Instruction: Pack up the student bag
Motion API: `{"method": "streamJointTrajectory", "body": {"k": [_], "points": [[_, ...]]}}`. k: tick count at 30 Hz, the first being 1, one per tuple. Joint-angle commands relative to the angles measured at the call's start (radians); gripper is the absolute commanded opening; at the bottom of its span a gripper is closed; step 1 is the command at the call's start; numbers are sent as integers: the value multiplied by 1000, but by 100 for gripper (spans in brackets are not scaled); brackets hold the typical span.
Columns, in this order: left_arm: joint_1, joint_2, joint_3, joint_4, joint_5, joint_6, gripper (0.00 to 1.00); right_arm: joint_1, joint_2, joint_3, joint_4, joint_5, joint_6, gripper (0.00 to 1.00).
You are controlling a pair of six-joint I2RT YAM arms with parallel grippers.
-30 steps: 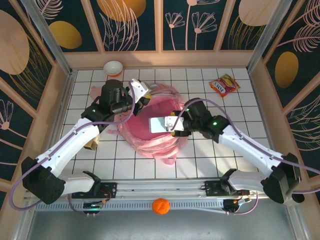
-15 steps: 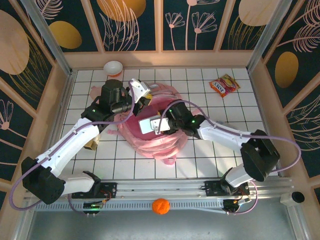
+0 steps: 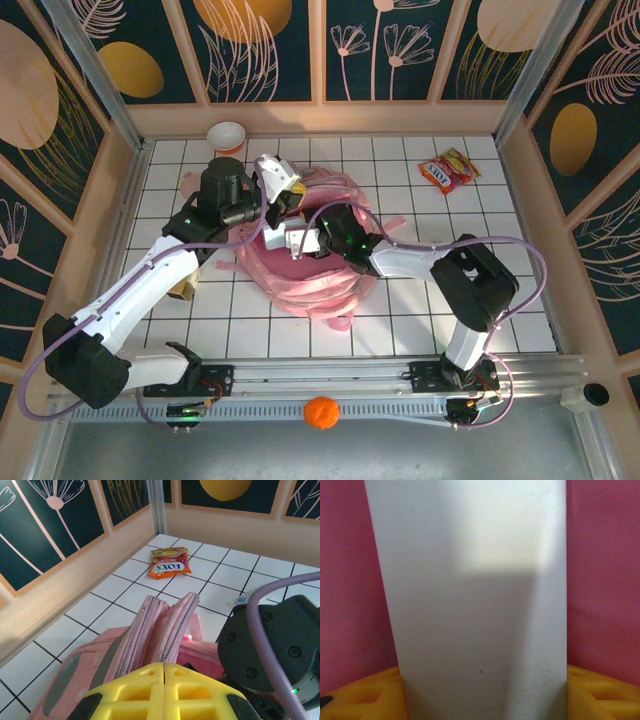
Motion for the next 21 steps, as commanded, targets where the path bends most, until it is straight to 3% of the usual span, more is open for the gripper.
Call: {"method": "streamJointTrajectory", "body": {"k": [1,9,20,21], "points": [[-3,-51,43,168,64,-17,0,0,30,13,159,28,40,33],[-3,-56,32,165,48,-11,0,-2,40,12,185,57,67,58],[-3,-59,14,173,40,-13,0,0,-31,-17,135,72,133,68],[-3,-59,11,174,39,-13,0,0,-42,-20,121,64,136,93]]}}
